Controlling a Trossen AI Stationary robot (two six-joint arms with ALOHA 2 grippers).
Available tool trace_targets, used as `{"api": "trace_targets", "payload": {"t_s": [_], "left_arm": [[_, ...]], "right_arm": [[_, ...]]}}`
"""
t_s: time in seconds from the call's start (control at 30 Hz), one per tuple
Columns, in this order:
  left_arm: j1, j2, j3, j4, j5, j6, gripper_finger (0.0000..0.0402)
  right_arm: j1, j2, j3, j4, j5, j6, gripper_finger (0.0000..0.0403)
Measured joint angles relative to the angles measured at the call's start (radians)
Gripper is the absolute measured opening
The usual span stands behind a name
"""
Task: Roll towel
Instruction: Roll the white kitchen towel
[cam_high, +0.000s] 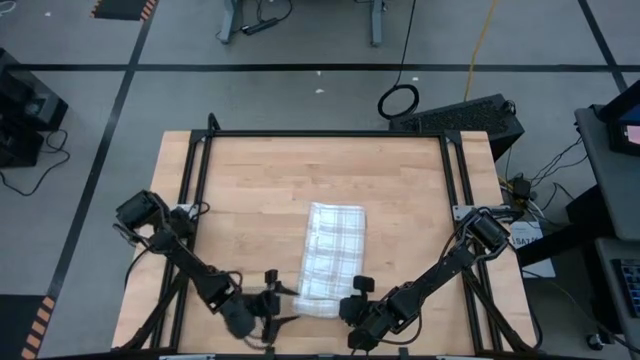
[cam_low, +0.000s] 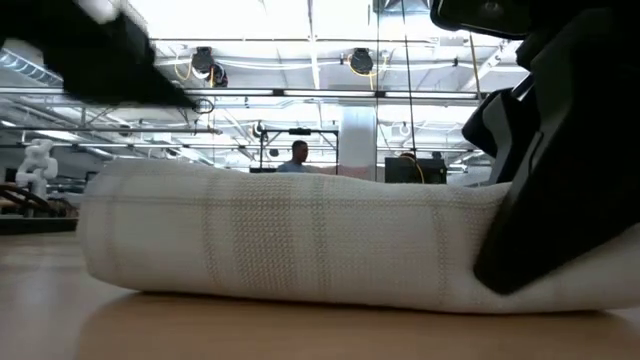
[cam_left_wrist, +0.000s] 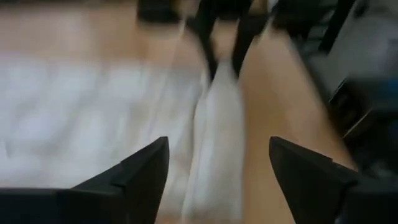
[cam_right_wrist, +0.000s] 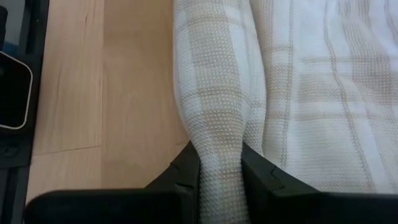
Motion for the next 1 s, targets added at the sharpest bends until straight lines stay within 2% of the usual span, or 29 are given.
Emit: {"api": "trace_targets", "payload": {"t_s": [0.1, 0.2, 0.43, 0.7, 1.0], "left_arm": [[-0.018, 0.021, 0.004, 0.167, -0.021, 0.154, 0.0292], [-0.011, 0.050, 0.005, 0.222, -0.008, 0.214, 0.0306], [0.006, 0.146, 0.034, 0.212, 0.071, 0.310, 0.0333], [0.012, 0.224, 0.073, 0.212, -0.010, 0.418, 0.0334], [0.076, 0.269, 0.073, 0.209, 0.021, 0.443, 0.0326]], "right_arm": [[0.000, 0.000, 0.000, 0.000, 0.000, 0.012, 0.0057], [-0.003, 0.000, 0.000, 0.003, 0.000, 0.015, 0.0057], [-0.006, 0.000, 0.000, 0.003, 0.000, 0.010, 0.0057], [-0.010, 0.000, 0.000, 0.003, 0.000, 0.001, 0.0057], [-0.010, 0.000, -0.001, 0.004, 0.002, 0.000, 0.0057]]}}
